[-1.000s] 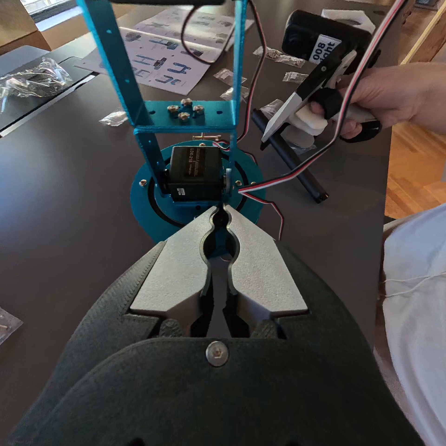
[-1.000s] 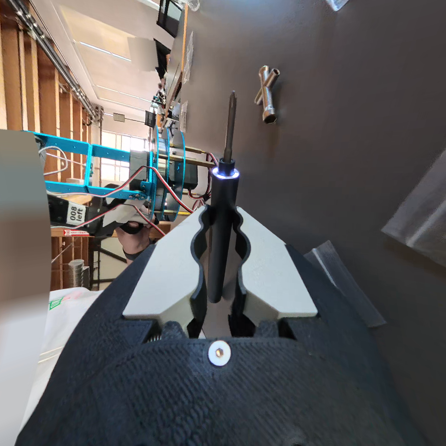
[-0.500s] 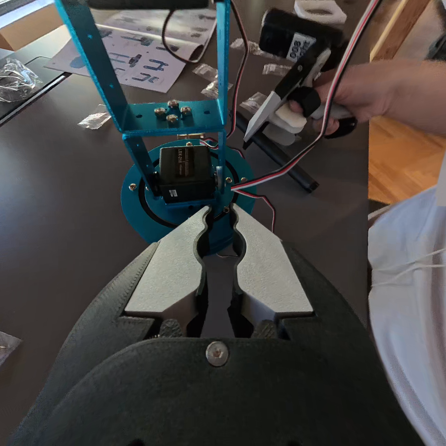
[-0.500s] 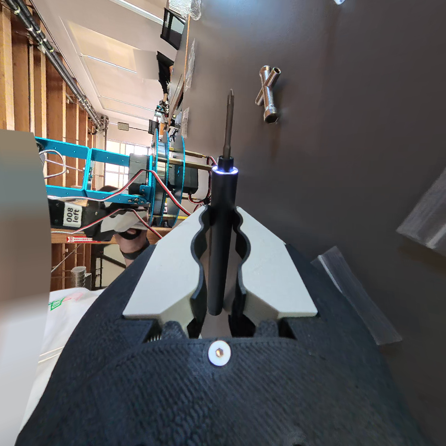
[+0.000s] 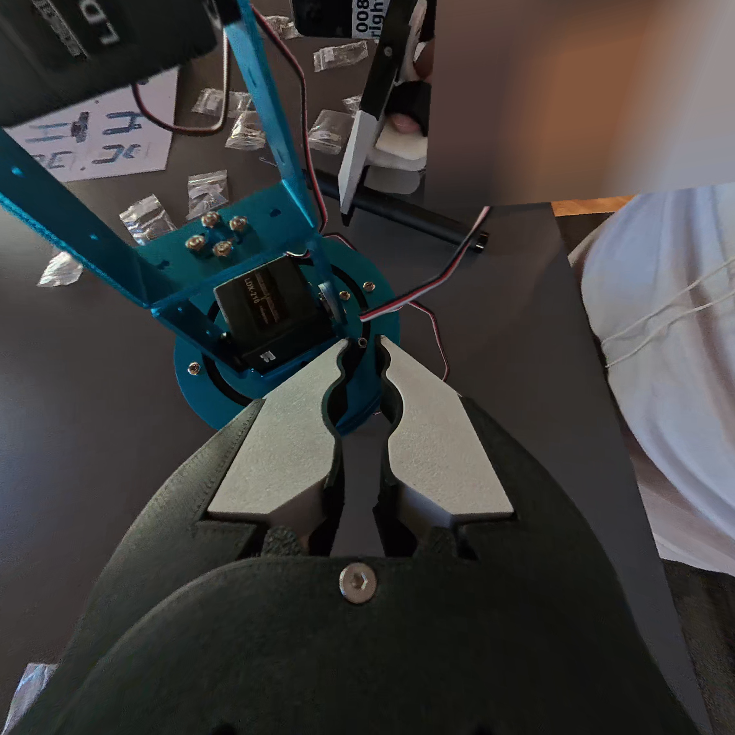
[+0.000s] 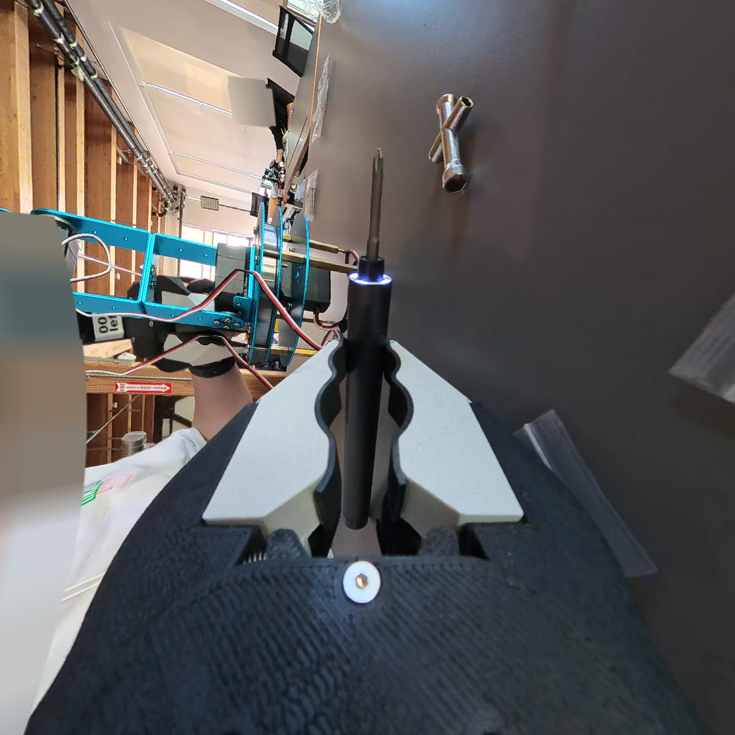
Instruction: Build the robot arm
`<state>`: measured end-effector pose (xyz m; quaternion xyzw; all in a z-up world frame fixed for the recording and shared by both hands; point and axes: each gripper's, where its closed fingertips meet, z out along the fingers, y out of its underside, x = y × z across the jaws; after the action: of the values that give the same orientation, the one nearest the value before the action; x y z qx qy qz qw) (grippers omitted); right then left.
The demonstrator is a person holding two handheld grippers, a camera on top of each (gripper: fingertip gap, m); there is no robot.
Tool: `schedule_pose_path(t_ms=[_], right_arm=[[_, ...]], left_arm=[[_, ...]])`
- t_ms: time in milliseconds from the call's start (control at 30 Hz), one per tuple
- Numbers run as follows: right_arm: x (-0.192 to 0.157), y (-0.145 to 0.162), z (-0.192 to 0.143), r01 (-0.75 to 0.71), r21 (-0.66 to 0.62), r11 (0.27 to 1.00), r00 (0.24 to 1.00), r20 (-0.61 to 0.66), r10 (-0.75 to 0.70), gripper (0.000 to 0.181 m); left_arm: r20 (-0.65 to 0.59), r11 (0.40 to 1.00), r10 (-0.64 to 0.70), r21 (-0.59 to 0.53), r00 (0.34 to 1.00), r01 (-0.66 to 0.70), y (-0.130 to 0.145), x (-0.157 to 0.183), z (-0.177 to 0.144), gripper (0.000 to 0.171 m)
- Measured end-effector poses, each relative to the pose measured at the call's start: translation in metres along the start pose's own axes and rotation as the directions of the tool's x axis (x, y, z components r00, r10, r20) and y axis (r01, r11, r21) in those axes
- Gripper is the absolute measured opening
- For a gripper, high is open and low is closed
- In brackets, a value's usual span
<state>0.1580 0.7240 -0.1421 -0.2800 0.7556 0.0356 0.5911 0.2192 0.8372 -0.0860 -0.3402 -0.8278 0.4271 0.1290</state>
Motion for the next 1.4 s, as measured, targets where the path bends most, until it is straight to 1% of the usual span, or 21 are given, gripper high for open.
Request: schedule_pose_path(t_ms=[133, 300, 367, 433, 533, 667, 700, 767, 867, 1000, 1033, 1067, 1133, 1233, 1300, 1400], right_arm=[[0.0, 0.0, -0.002, -0.002, 0.009, 1.0, 1.0, 0.011, 0.002, 0.016], [-0.001, -0.001, -0.002, -0.004, 0.013, 1.0, 1.0, 0.023, 0.004, 0.016], [-0.001, -0.001, -0.002, -0.001, 0.012, 1.0, 1.0, 0.025, 0.001, 0.016], [-0.001, -0.001, -0.002, -0.004, 0.01, 1.0, 1.0, 0.027, 0.004, 0.016], [-0.001, -0.001, -0.002, -0.005, 0.008, 1.0, 1.0, 0.029, 0.005, 0.016], [-0.001, -0.001, -0.002, -0.005, 0.008, 1.0, 0.999, 0.032, 0.005, 0.016], [-0.001, -0.001, -0.002, -0.005, 0.008, 1.0, 0.999, 0.033, 0.005, 0.016], [-0.001, -0.001, -0.002, -0.005, 0.008, 1.0, 0.999, 0.036, 0.005, 0.016], [-0.001, -0.002, -0.002, -0.005, 0.008, 1.0, 0.999, 0.039, 0.005, 0.016], [-0.001, -0.002, -0.002, -0.005, 0.007, 1.0, 0.999, 0.041, 0.005, 0.016], [-0.001, -0.002, -0.002, -0.006, 0.007, 1.0, 0.999, 0.041, 0.005, 0.016], [-0.001, -0.001, -0.002, -0.006, 0.007, 1.0, 0.999, 0.042, 0.006, 0.016], [-0.001, -0.001, -0.002, -0.006, 0.007, 1.0, 0.999, 0.045, 0.005, 0.016], [-0.002, -0.001, -0.002, -0.004, 0.009, 1.0, 0.999, 0.051, 0.004, 0.016], [-0.002, -0.001, -0.002, -0.001, 0.009, 1.0, 0.998, 0.056, 0.0, 0.016], [-0.003, -0.001, -0.002, 0.006, 0.009, 1.0, 0.998, 0.064, -0.007, 0.016]], left_arm=[[-0.001, 1.0, 0.005, -0.022, 1.0, -0.005, 0.002, 0.001, -0.002, 0.004], [0.011, 1.0, -0.026, -0.001, 1.0, 0.026, 0.002, 0.0, -0.003, 0.004], [0.023, 0.999, -0.041, 0.012, 0.999, 0.041, 0.001, -0.003, -0.002, 0.012], [0.004, 0.999, -0.042, 0.023, 0.999, 0.042, -0.001, -0.001, 0.0, 0.02], [-0.014, 0.999, -0.018, 0.028, 1.0, 0.019, -0.003, 0.002, 0.002, 0.016], [-0.036, 0.999, -0.043, 0.027, 0.998, 0.044, -0.003, 0.004, 0.0, 0.011], [-0.046, 0.998, -0.045, 0.035, 0.998, 0.046, -0.004, 0.006, -0.001, 0.008], [-0.054, 0.998, -0.048, 0.048, 0.997, 0.051, -0.006, 0.009, -0.002, 0.008], [-0.027, 0.997, -0.058, 0.044, 0.998, 0.06, -0.004, 0.007, -0.003, 0.009], [0.04, 0.994, -0.094, 0.063, 0.995, 0.091, -0.005, -0.004, 0.0, 0.009], [0.044, 0.993, -0.109, 0.06, 0.993, 0.106, -0.004, -0.005, 0.002, 0.01], [0.037, 0.99, -0.128, 0.067, 0.991, 0.125, -0.005, -0.005, 0.004, 0.007], [0.015, 0.98, -0.182, 0.079, 0.983, 0.181, -0.007, -0.002, 0.006, 0.009], [0.026, 0.966, -0.251, 0.074, 0.968, 0.248, -0.008, -0.002, 0.006, 0.012], [0.064, 0.968, -0.246, 0.066, 0.967, 0.242, -0.008, -0.001, 0.006, 0.013], [0.149, 0.983, -0.184, 0.04, 0.972, 0.18, -0.006, -0.002, 0.007, 0.012]])
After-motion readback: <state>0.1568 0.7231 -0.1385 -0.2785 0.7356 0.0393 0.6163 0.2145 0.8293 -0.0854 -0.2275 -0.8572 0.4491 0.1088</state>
